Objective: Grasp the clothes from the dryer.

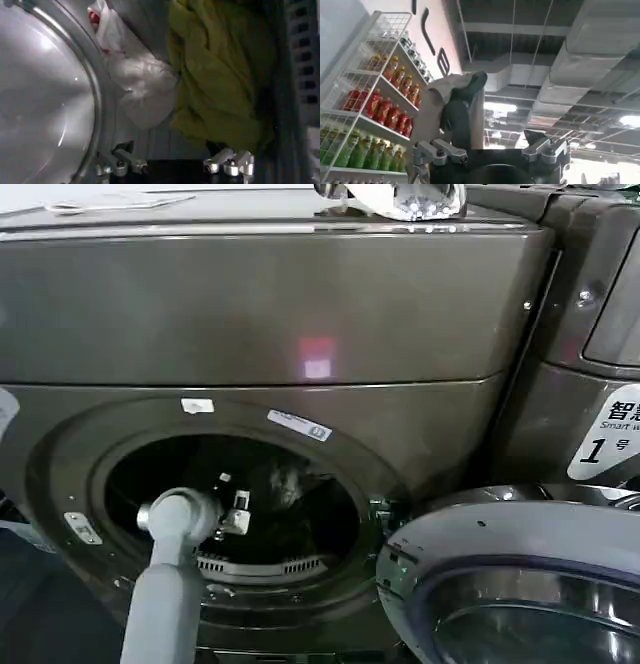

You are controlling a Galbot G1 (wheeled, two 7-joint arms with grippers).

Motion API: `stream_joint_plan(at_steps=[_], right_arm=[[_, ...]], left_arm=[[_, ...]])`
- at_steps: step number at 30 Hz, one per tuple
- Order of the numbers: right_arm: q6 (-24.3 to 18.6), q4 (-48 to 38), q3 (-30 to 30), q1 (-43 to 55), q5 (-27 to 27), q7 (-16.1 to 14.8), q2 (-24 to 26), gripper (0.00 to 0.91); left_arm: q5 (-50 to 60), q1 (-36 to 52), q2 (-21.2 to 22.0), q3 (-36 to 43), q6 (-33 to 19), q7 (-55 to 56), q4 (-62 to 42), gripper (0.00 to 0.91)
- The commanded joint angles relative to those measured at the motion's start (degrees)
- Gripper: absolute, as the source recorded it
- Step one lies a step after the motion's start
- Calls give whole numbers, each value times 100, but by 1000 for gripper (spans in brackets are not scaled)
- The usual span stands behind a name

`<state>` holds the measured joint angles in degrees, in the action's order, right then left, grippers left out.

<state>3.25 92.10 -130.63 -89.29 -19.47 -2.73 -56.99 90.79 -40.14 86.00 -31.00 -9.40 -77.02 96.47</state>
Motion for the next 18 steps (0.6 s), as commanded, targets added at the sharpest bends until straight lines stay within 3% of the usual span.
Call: stream_joint_plan(at_steps=[1, 18], right_arm=[[-4, 4, -7, -6, 0, 3, -6, 907], [-8, 24, 38, 29, 7, 0, -13, 907]], left_arm=[[-496, 103, -20, 19, 131, -14, -329, 907], [-1318, 140, -43, 179, 416, -12, -1060, 907]])
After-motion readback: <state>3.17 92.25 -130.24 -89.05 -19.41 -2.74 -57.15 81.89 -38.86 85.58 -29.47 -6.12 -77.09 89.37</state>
